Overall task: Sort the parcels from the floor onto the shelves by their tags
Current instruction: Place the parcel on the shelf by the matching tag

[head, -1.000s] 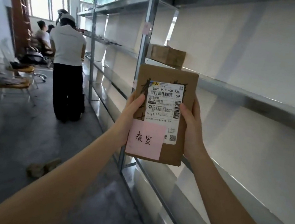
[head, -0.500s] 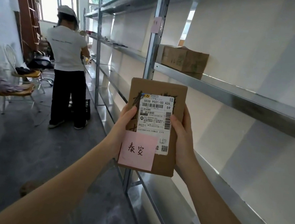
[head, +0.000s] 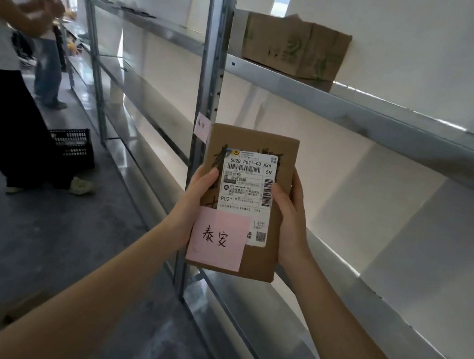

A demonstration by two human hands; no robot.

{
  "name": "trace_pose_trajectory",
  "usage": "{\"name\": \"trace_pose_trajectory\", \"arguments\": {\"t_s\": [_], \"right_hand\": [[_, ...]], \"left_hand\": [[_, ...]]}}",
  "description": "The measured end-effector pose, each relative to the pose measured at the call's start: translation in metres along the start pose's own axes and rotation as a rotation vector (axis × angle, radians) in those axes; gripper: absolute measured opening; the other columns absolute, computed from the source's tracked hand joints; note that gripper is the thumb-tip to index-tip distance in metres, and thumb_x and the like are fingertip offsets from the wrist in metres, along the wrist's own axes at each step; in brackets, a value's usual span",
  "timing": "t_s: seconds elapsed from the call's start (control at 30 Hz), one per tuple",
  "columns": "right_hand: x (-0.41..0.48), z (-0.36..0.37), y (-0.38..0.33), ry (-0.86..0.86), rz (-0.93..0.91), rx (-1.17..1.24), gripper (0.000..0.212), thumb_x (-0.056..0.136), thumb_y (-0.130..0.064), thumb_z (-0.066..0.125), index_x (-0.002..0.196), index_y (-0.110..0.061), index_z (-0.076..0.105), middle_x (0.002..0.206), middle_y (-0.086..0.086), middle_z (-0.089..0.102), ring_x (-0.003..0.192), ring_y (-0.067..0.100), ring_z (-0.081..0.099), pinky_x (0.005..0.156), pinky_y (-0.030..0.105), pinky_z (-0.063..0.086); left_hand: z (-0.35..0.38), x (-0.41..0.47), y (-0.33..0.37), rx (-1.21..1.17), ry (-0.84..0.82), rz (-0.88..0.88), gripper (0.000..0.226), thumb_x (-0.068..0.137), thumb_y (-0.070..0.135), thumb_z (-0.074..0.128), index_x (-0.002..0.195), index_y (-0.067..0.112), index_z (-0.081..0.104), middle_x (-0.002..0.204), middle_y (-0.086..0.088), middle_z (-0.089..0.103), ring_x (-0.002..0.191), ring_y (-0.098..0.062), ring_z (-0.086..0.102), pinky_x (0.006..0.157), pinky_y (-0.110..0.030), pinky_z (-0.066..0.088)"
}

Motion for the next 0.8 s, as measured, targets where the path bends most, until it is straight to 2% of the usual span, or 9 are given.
{"name": "trace_pose_trajectory", "arguments": {"t_s": [0.07, 0.17, 0.33, 0.4, 0.5, 0.57, 0.7, 0.8], "right_hand": [[0.013, -0.003, 0.016, 0.063, 0.018, 0.008, 0.059, 0.089, -0.018, 0.058, 0.143, -0.027, 0.035, 0.132, 0.006, 0.058, 0.107, 0.019, 0.065, 0.078, 0.029, 0.057], [0.035, -0.008, 0.041, 0.179, 0.057, 0.027, 0.054, 0.091, -0.015, 0.054, 0.141, -0.027, 0.038, 0.128, 0.006, 0.061, 0.1, 0.018, 0.067, 0.071, 0.027, 0.055], [0.07, -0.015, 0.082, 0.37, 0.133, 0.005, 0.052, 0.09, -0.021, 0.057, 0.139, -0.027, 0.041, 0.123, 0.009, 0.064, 0.104, 0.025, 0.066, 0.085, 0.042, 0.054], [0.084, -0.021, 0.099, 0.426, 0.172, -0.008, 0.051, 0.09, -0.024, 0.057, 0.138, -0.026, 0.042, 0.12, 0.011, 0.066, 0.104, 0.028, 0.066, 0.089, 0.046, 0.053], [0.111, -0.031, 0.125, 0.473, 0.241, -0.022, 0.05, 0.088, -0.026, 0.059, 0.137, -0.023, 0.045, 0.114, 0.012, 0.069, 0.101, 0.03, 0.067, 0.087, 0.045, 0.053], [0.134, -0.036, 0.143, 0.479, 0.283, -0.031, 0.051, 0.088, -0.028, 0.06, 0.136, -0.021, 0.046, 0.112, 0.013, 0.07, 0.1, 0.031, 0.067, 0.086, 0.045, 0.054], [0.192, -0.044, 0.18, 0.458, 0.34, -0.047, 0.058, 0.085, -0.033, 0.062, 0.138, -0.019, 0.043, 0.116, 0.015, 0.067, 0.103, 0.033, 0.066, 0.092, 0.05, 0.051], [0.232, -0.052, 0.201, 0.459, 0.372, -0.041, 0.068, 0.08, -0.038, 0.065, 0.139, -0.017, 0.042, 0.117, 0.017, 0.067, 0.104, 0.034, 0.066, 0.087, 0.046, 0.054]], "left_hand": [[-0.008, 0.025, -0.002, 0.013, -0.048, -0.012, 0.053, 0.088, 0.038, 0.052, 0.136, 0.02, 0.04, 0.107, -0.01, 0.07, 0.084, -0.023, 0.071, 0.067, -0.033, 0.058], [-0.019, 0.061, -0.009, 0.03, -0.135, -0.124, 0.046, 0.093, 0.034, 0.046, 0.135, 0.019, 0.039, 0.097, -0.008, 0.071, 0.074, -0.019, 0.071, 0.059, -0.03, 0.058], [-0.045, 0.122, -0.031, 0.082, -0.198, -0.351, 0.044, 0.092, 0.037, 0.047, 0.129, 0.012, 0.049, 0.072, -0.002, 0.075, 0.058, -0.016, 0.071, 0.048, -0.024, 0.054], [-0.051, 0.144, -0.038, 0.101, -0.238, -0.4, 0.039, 0.092, 0.038, 0.047, 0.122, 0.012, 0.053, 0.072, -0.002, 0.075, 0.058, -0.017, 0.071, 0.048, -0.026, 0.055], [-0.067, 0.175, -0.055, 0.161, -0.245, -0.486, 0.03, 0.093, 0.039, 0.046, 0.099, 0.014, 0.061, 0.068, -0.002, 0.075, 0.055, -0.017, 0.07, 0.048, -0.026, 0.056], [-0.08, 0.198, -0.063, 0.191, -0.223, -0.52, 0.029, 0.092, 0.04, 0.048, 0.09, 0.016, 0.062, 0.066, -0.003, 0.074, 0.054, -0.017, 0.07, 0.05, -0.027, 0.057], [-0.106, 0.256, -0.07, 0.229, -0.132, -0.544, 0.031, 0.088, 0.045, 0.052, 0.089, 0.017, 0.063, 0.068, -0.005, 0.074, 0.058, -0.02, 0.069, 0.063, -0.034, 0.055], [-0.114, 0.299, -0.077, 0.243, -0.108, -0.563, 0.029, 0.089, 0.044, 0.052, 0.091, 0.017, 0.063, 0.068, -0.005, 0.074, 0.058, -0.02, 0.069, 0.061, -0.033, 0.056]]}}
Point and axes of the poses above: each hand's wrist, its own x-axis towards the middle knuckle, its own z-axis out of the palm, y = z × x, the point moved 10 cm from there along x, towards the middle knuckle
